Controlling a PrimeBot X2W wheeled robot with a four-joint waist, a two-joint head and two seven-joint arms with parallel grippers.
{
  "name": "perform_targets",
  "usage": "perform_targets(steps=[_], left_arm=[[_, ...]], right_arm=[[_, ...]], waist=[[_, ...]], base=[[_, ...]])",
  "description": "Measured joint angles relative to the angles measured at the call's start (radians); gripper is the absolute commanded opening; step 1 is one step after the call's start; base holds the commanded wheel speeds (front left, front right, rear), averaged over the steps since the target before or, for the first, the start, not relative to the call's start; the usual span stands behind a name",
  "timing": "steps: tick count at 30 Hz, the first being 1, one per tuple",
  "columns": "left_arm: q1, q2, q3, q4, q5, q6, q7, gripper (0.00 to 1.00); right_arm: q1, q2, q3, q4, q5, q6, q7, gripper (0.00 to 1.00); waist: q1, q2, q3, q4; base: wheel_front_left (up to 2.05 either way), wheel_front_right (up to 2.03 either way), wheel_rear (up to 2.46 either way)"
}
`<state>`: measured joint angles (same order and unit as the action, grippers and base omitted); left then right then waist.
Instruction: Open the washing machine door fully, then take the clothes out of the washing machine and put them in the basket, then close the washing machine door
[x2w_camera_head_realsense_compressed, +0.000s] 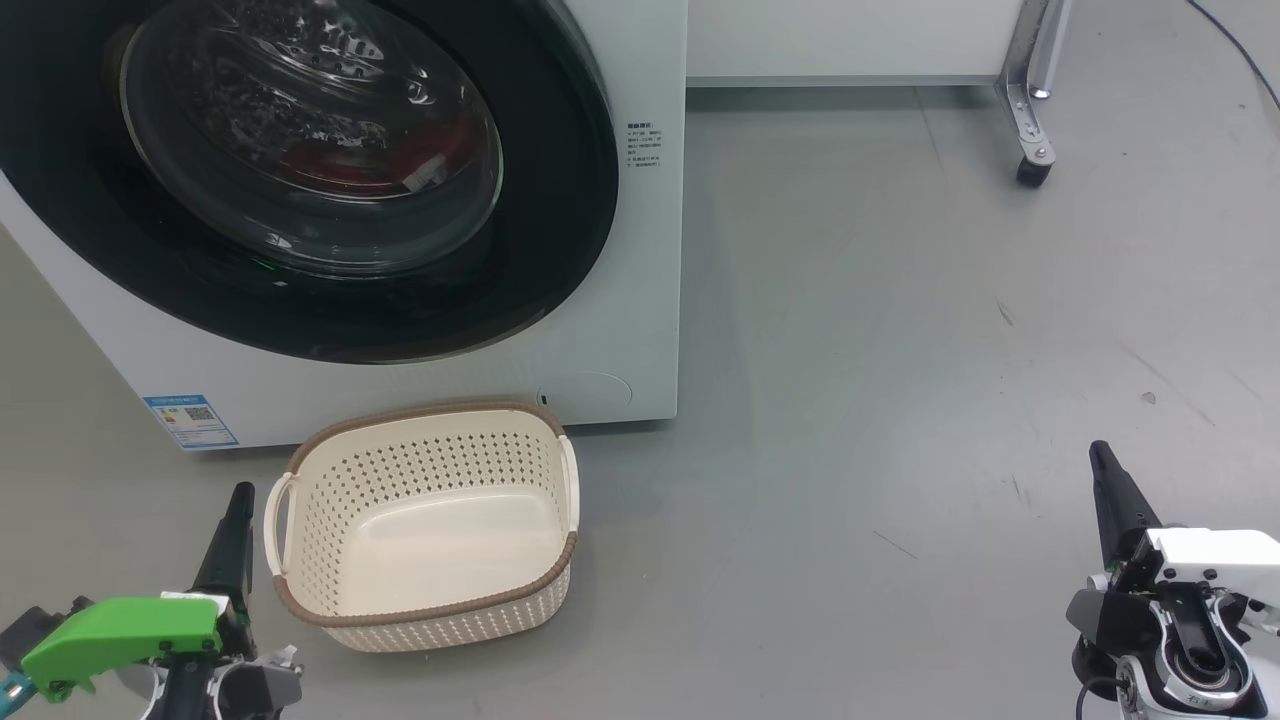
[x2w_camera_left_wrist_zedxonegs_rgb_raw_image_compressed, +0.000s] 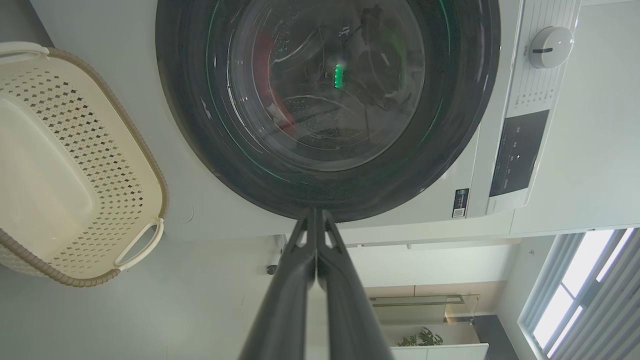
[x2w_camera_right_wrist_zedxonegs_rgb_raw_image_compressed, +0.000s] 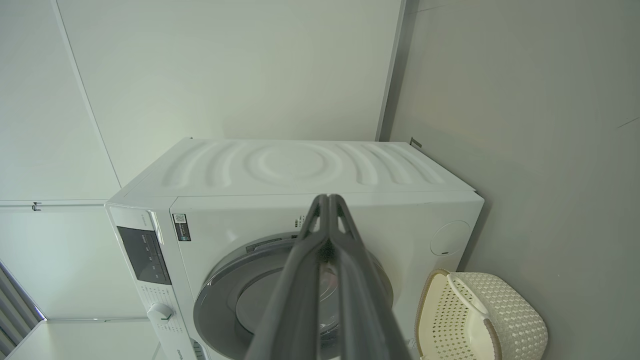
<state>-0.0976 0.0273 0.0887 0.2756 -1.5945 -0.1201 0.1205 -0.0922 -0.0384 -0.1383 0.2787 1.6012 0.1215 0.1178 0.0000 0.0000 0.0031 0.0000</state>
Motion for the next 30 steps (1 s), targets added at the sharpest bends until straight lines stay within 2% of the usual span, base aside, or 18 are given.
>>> perform_targets(steps=[30], left_arm=[[0.000, 0.000, 0.000, 0.000, 0.000, 0.000, 0.000, 0.00]], right_arm=[[0.000, 0.000, 0.000, 0.000, 0.000, 0.000, 0.000, 0.00]], waist=[[0.0000, 0.0000, 0.000, 0.000]], base=[[0.00, 0.00, 0.00]])
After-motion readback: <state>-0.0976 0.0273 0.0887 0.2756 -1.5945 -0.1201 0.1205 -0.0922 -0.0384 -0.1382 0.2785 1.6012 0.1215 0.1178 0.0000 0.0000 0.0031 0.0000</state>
